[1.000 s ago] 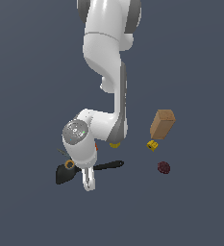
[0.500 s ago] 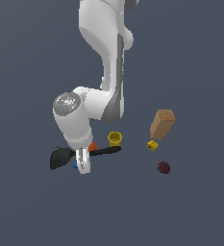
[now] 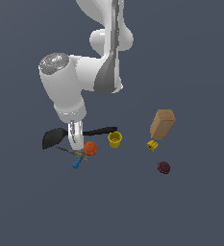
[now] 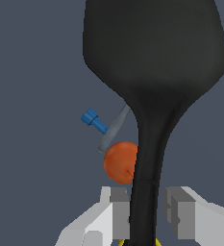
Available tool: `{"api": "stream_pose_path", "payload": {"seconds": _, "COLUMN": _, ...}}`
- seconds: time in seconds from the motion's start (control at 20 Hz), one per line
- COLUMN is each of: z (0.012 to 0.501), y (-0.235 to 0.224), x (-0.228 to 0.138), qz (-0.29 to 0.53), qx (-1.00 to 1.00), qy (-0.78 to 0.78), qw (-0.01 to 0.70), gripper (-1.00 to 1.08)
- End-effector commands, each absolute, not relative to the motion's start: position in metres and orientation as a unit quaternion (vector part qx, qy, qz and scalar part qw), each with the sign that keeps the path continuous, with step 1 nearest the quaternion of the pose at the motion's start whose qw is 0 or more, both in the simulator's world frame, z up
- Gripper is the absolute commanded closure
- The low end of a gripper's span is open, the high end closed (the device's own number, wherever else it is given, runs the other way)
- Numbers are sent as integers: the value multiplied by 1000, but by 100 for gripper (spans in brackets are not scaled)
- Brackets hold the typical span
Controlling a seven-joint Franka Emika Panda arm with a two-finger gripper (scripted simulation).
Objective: Pick up a designated object from a clutter of objects.
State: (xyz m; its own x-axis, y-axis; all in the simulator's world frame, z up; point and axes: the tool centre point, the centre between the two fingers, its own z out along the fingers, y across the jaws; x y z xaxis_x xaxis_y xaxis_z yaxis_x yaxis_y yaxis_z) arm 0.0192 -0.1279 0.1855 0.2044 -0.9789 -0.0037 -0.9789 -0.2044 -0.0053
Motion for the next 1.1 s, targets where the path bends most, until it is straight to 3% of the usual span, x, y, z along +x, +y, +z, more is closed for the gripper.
{"api": "stream_pose_path", "payload": {"seconds": 0.0, "z": 206, "y": -133, "x": 6, "qz": -1, "qx": -776, "qy": 631, "qw": 4, "gripper": 108}}
{"api": "stream_pose_path", "payload": {"seconds": 1.05, "z": 370, "y": -172, "x": -97, "qz": 0, "qx": -776, "qy": 631, "qw": 0, "gripper": 108}}
